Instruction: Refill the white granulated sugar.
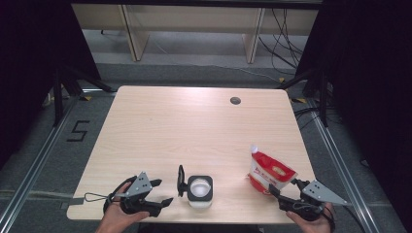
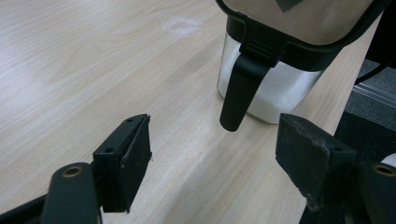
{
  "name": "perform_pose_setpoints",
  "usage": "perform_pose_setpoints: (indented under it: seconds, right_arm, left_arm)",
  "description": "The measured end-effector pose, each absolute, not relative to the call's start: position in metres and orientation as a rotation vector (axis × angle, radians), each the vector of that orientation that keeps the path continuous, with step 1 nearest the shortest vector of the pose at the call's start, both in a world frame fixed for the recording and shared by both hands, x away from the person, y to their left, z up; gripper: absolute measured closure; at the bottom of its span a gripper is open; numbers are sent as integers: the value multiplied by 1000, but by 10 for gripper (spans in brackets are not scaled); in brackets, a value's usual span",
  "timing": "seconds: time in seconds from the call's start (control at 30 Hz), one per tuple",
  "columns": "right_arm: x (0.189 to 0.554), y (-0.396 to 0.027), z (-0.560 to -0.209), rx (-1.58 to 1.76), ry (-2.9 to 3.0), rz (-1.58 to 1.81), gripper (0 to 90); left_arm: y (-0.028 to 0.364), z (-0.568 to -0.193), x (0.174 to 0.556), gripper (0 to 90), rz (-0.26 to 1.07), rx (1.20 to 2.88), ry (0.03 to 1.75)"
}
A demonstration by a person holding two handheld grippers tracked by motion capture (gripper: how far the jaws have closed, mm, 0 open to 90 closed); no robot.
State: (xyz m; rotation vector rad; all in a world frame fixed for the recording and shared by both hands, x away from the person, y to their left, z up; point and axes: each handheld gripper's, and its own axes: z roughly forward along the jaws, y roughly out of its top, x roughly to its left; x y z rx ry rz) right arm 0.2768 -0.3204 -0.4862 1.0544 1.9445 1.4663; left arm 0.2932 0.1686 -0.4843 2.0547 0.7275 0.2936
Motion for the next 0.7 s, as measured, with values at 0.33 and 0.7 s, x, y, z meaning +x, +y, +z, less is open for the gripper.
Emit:
perform_pose_setpoints:
  seconds: [0.33, 0.7]
  right_arm:
    - [262, -322, -485, 1082, 1946, 1406, 237]
    - [250, -322, -485, 1142, 1938, 1376, 232]
  left_arm:
    - [171, -477, 292, 258, 295, 2059, 711]
    - [172, -470, 290, 257, 292, 2015, 734]
